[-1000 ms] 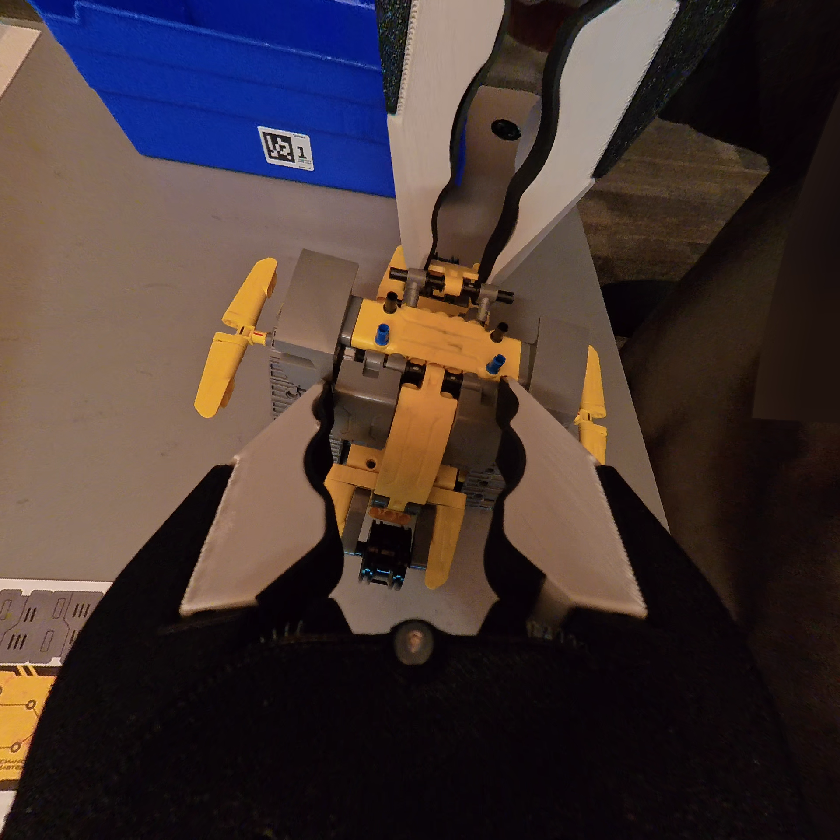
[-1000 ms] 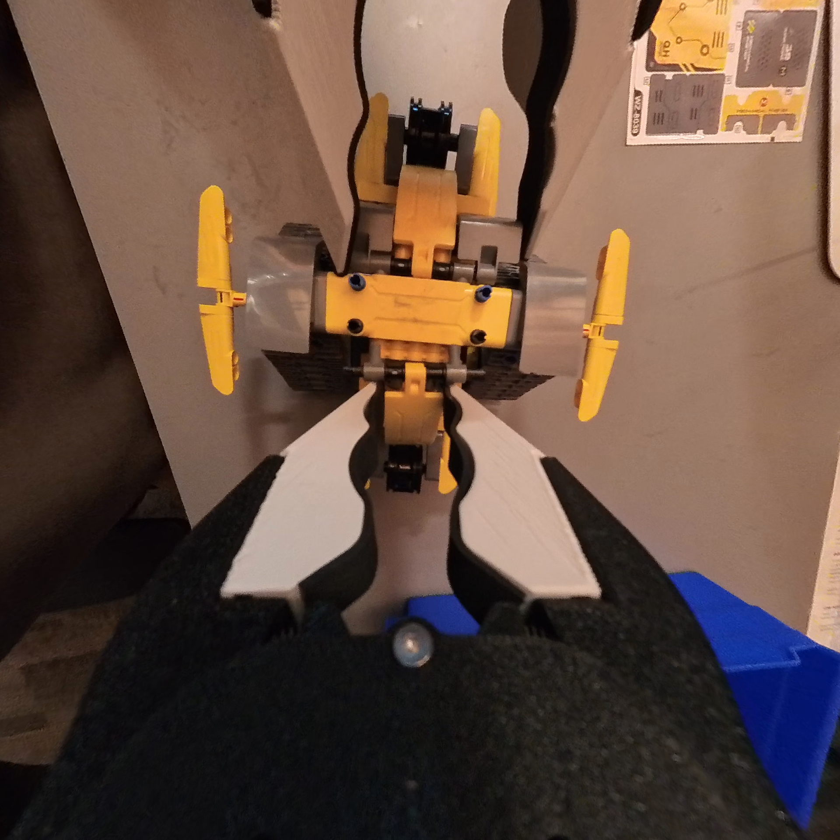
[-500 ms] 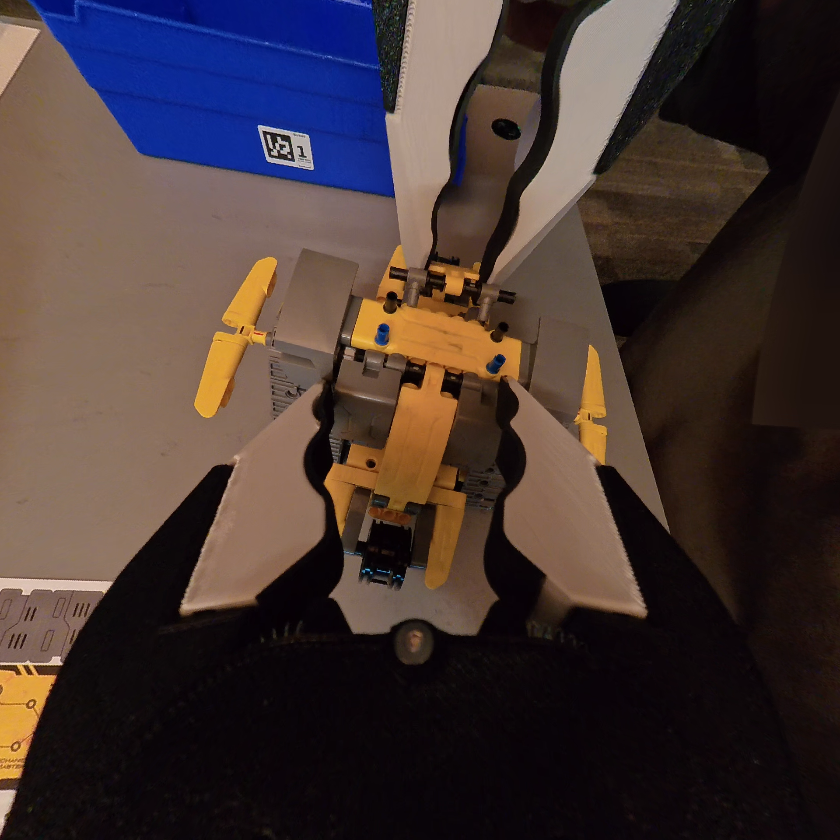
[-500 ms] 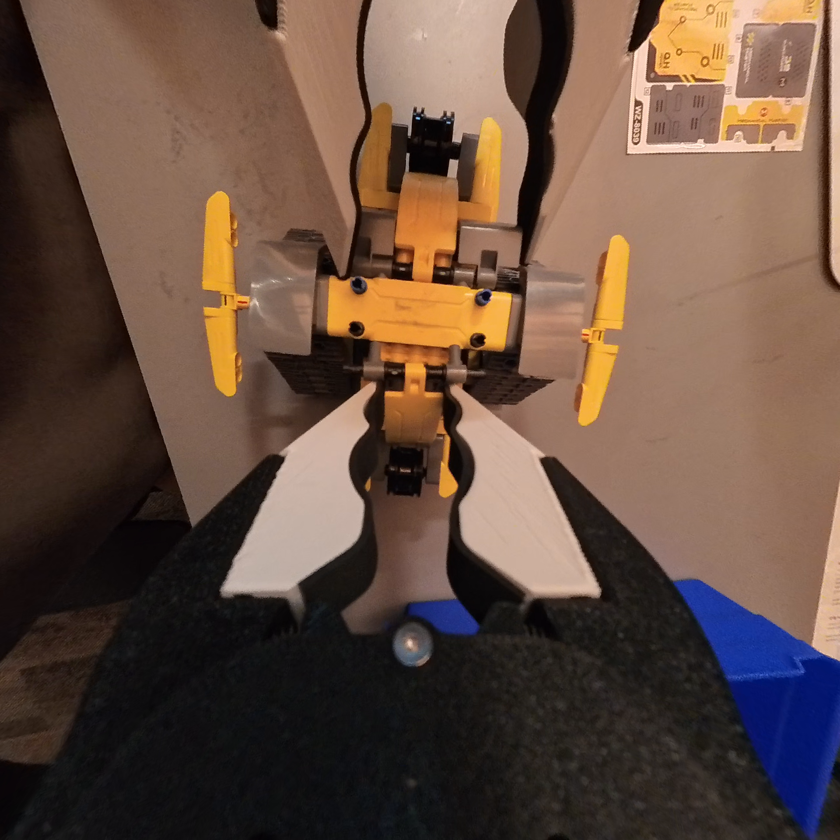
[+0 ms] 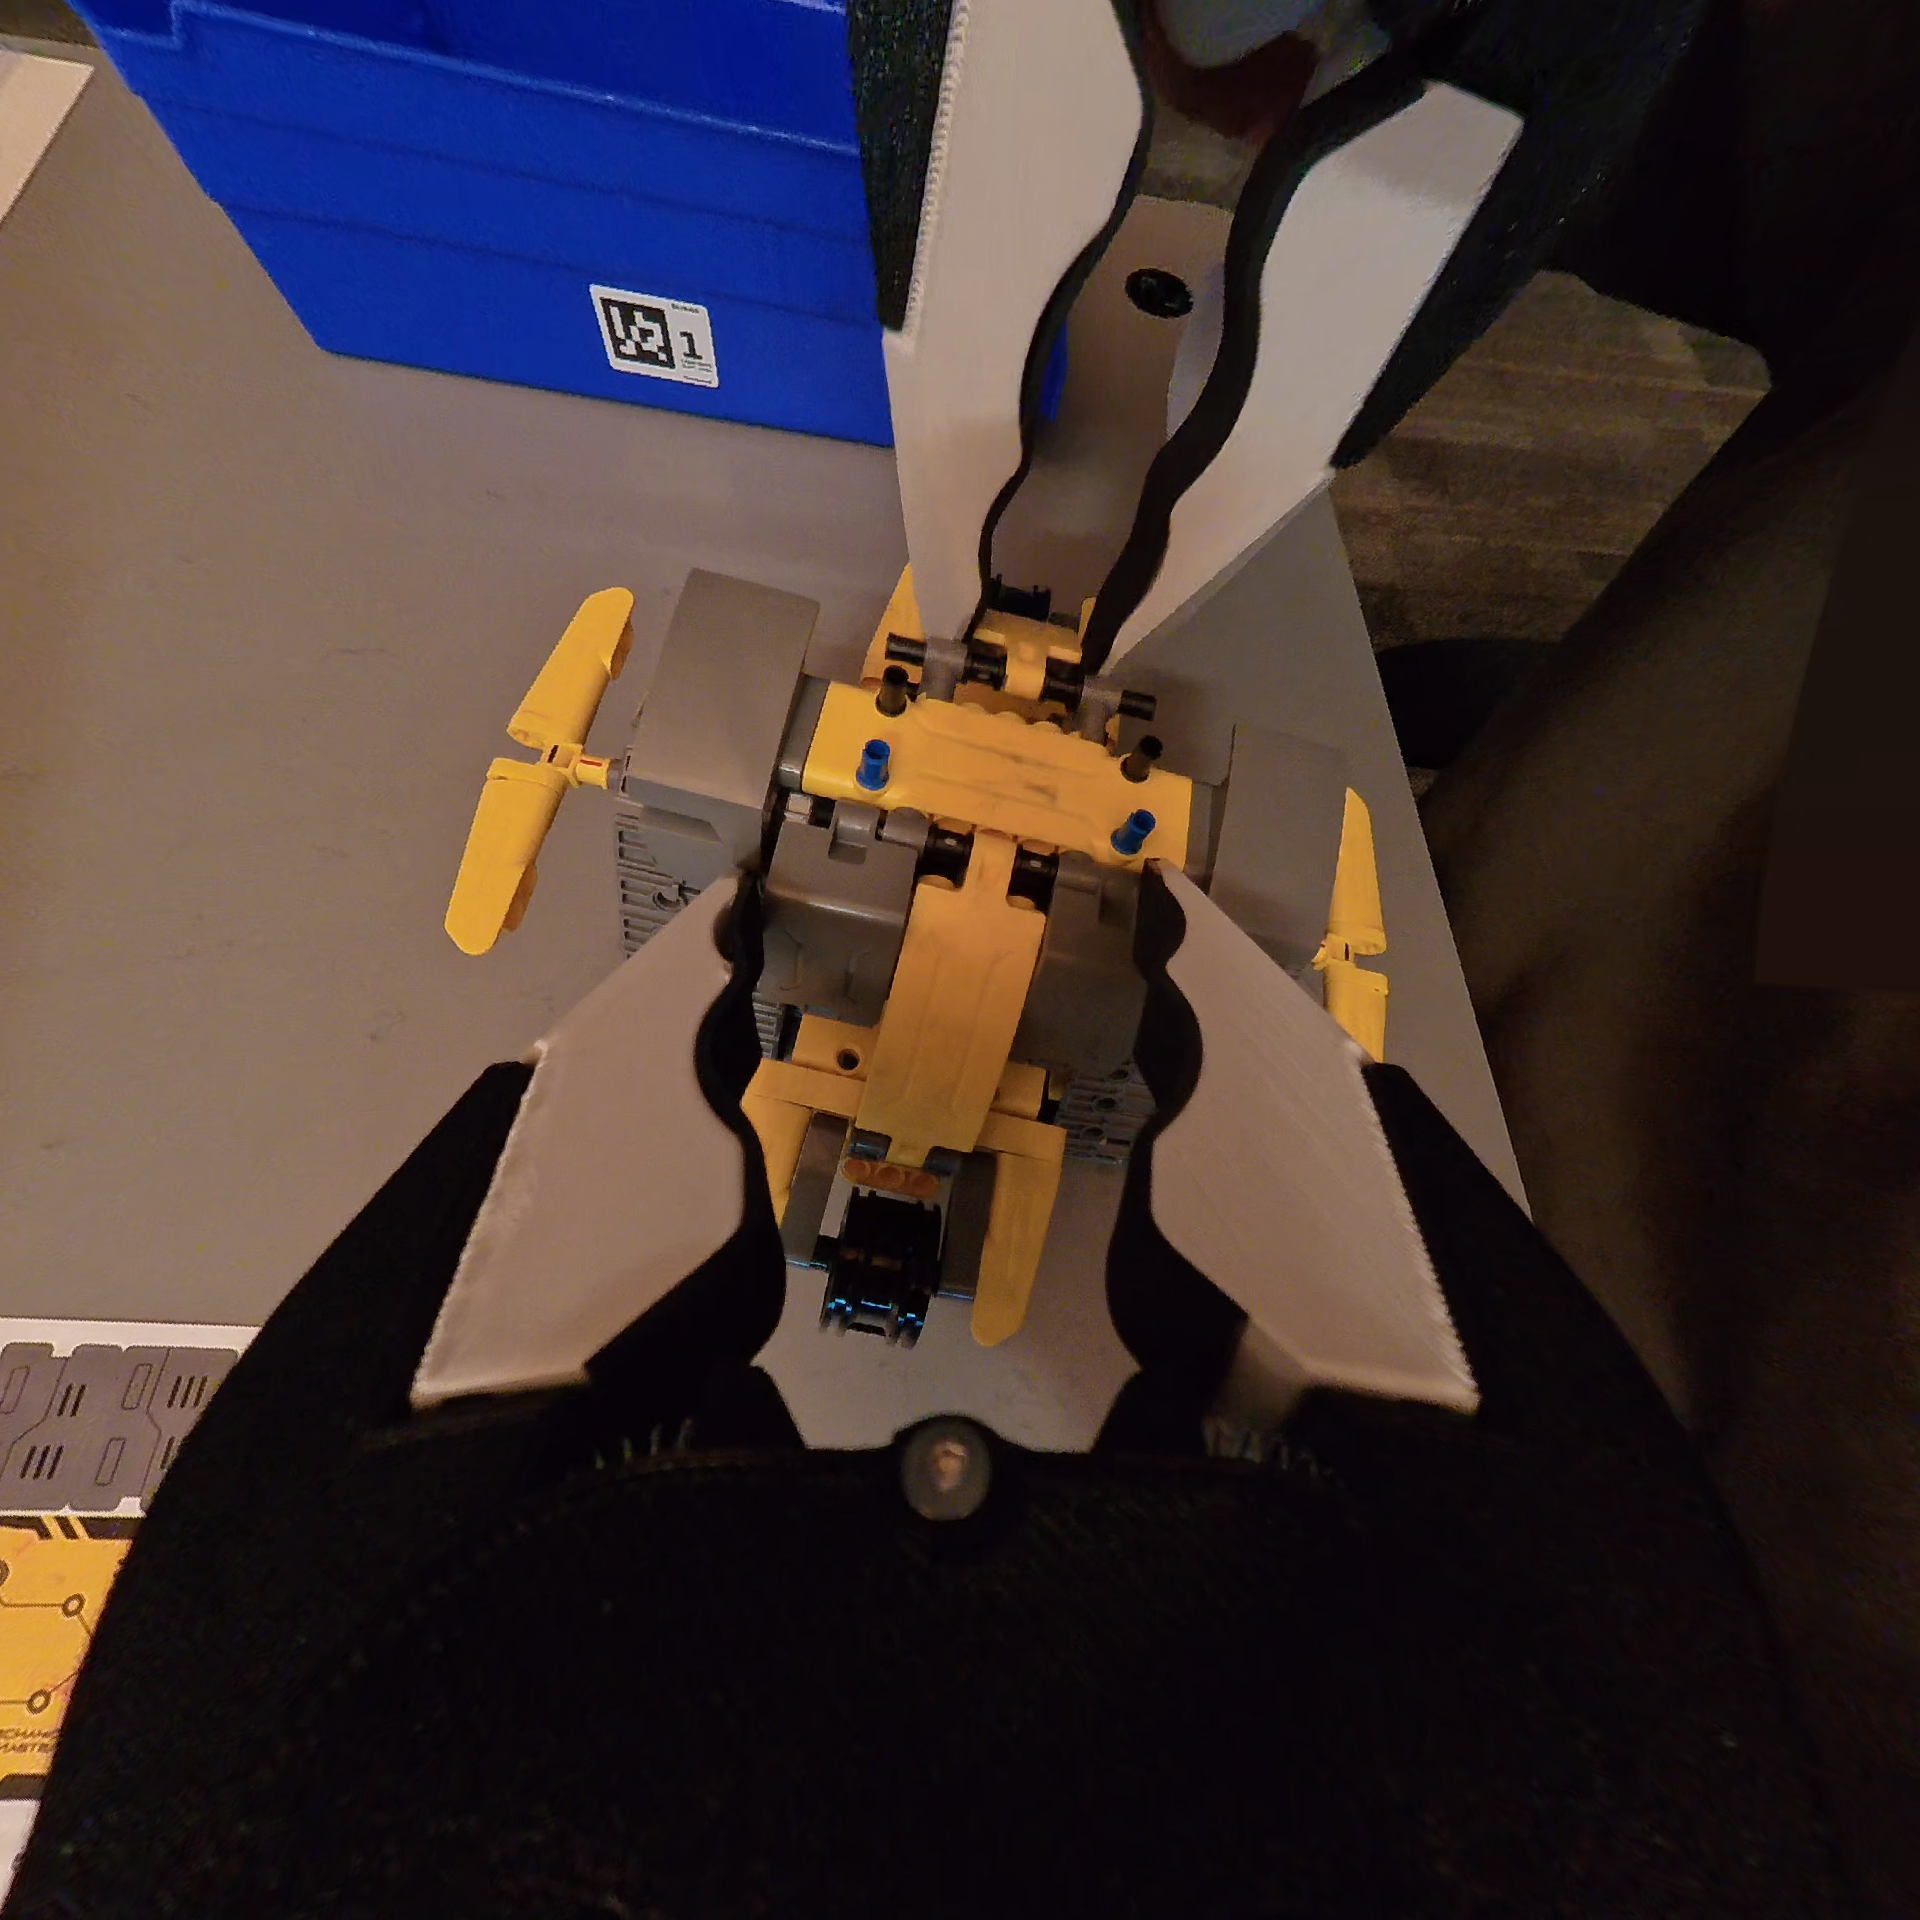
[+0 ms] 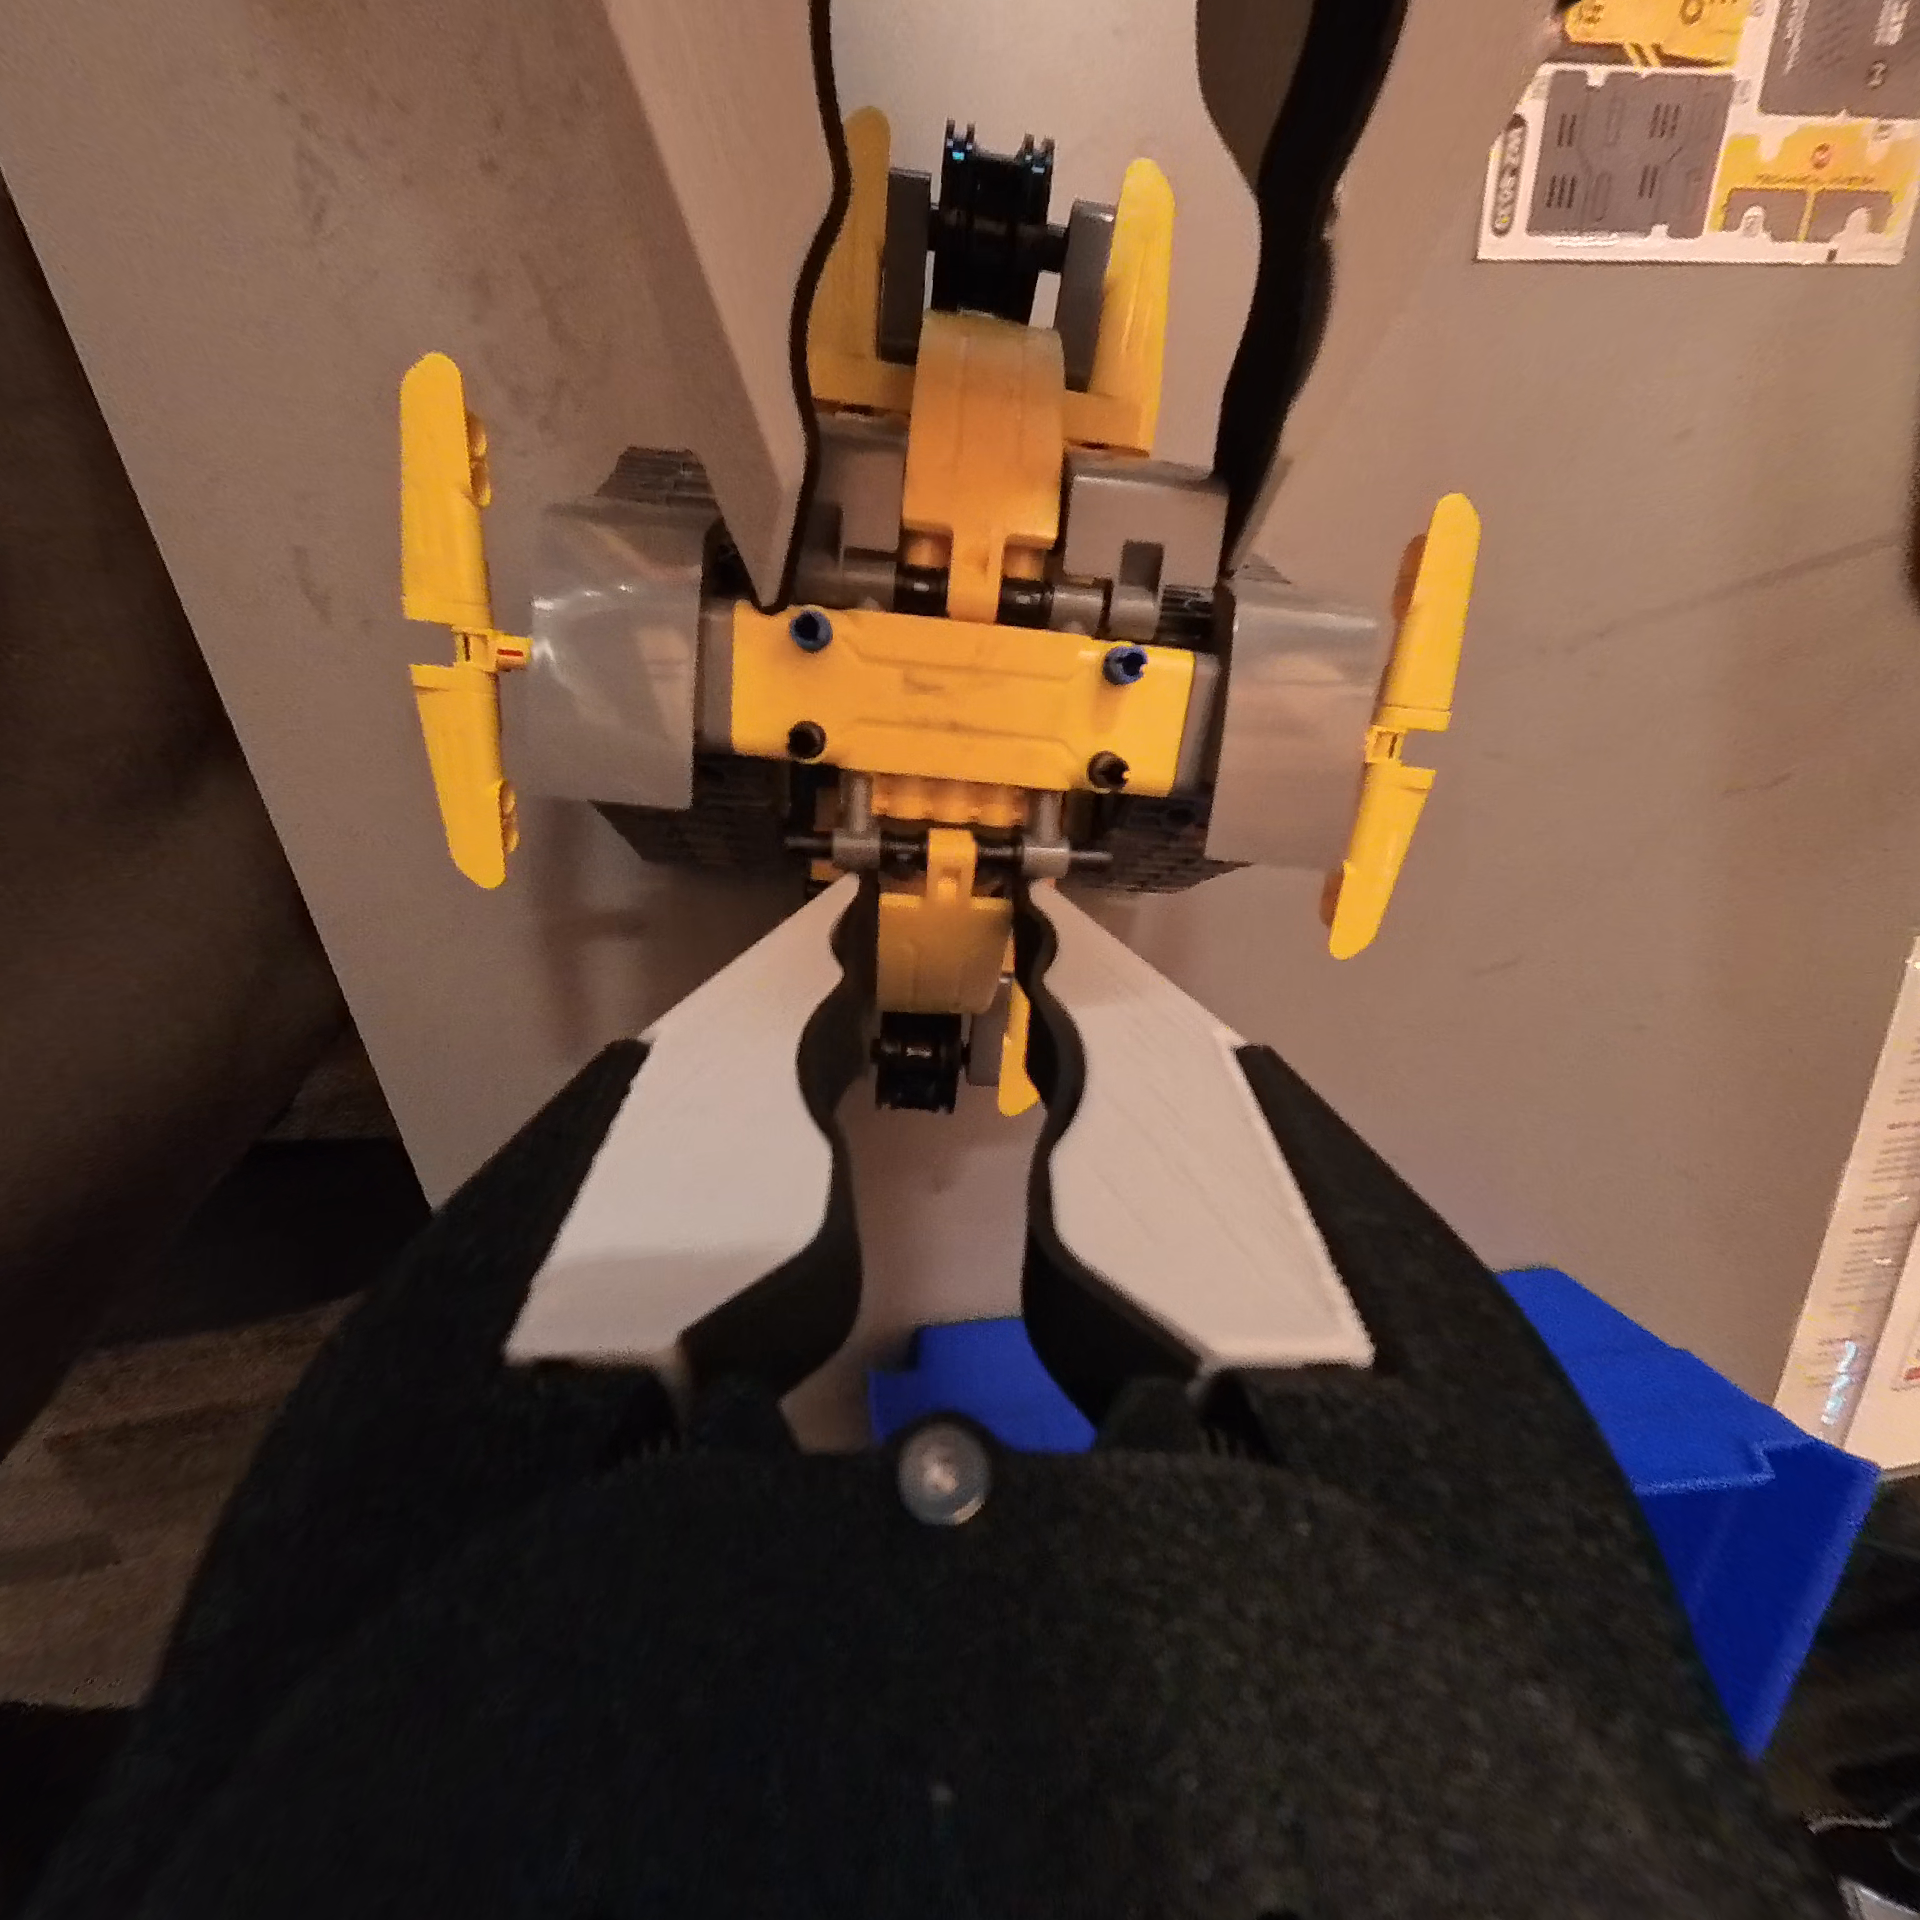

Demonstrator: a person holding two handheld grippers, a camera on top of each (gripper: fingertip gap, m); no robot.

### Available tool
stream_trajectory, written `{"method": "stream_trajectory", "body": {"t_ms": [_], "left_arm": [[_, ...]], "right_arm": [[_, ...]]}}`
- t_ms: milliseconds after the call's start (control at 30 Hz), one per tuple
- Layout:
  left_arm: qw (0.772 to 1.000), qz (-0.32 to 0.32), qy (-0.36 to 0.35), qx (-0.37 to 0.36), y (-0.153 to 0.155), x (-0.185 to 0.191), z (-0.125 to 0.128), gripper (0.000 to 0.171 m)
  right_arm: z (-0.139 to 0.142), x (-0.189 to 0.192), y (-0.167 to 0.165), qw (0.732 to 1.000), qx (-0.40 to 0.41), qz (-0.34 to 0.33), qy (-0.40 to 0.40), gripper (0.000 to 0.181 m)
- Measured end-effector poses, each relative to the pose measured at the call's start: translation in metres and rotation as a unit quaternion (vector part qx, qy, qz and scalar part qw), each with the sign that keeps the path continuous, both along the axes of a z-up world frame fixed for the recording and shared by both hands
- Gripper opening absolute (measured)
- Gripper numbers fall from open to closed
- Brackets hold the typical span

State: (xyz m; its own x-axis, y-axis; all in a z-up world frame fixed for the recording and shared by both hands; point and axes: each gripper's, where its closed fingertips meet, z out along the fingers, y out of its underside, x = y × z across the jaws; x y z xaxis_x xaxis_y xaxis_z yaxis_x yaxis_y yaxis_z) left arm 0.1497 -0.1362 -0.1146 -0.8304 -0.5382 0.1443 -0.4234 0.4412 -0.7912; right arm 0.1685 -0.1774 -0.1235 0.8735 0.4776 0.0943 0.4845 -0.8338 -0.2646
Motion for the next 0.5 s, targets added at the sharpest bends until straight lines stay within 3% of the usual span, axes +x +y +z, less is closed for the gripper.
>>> {"method": "stream_trajectory", "body": {"t_ms": [100, 200, 267, 500], "left_arm": [[1.0, 0.0, 0.0, 0.0, 0.0, 0.0, 0.0, 0.071], [1.0, 0.0, 0.0, 0.0, 0.0, 0.0, 0.0, 0.071], [1.0, 0.0, 0.0, 0.001, 0.0, 0.0, 0.0, 0.071], [1.0, 0.0, 0.0, 0.0, 0.0, 0.0, 0.0, 0.071]], "right_arm": [[0.002, 0.001, 0.002, 1.0, 0.012, -0.01, 0.002, 0.027], [-0.002, 0.005, 0.003, 1.0, 0.018, -0.025, -0.005, 0.047], [-0.004, 0.004, 0.001, 0.999, 0.021, -0.023, -0.006, 0.049], [0.009, 0.002, 0.005, 0.993, 0.115, -0.028, 0.019, 0.059]]}}
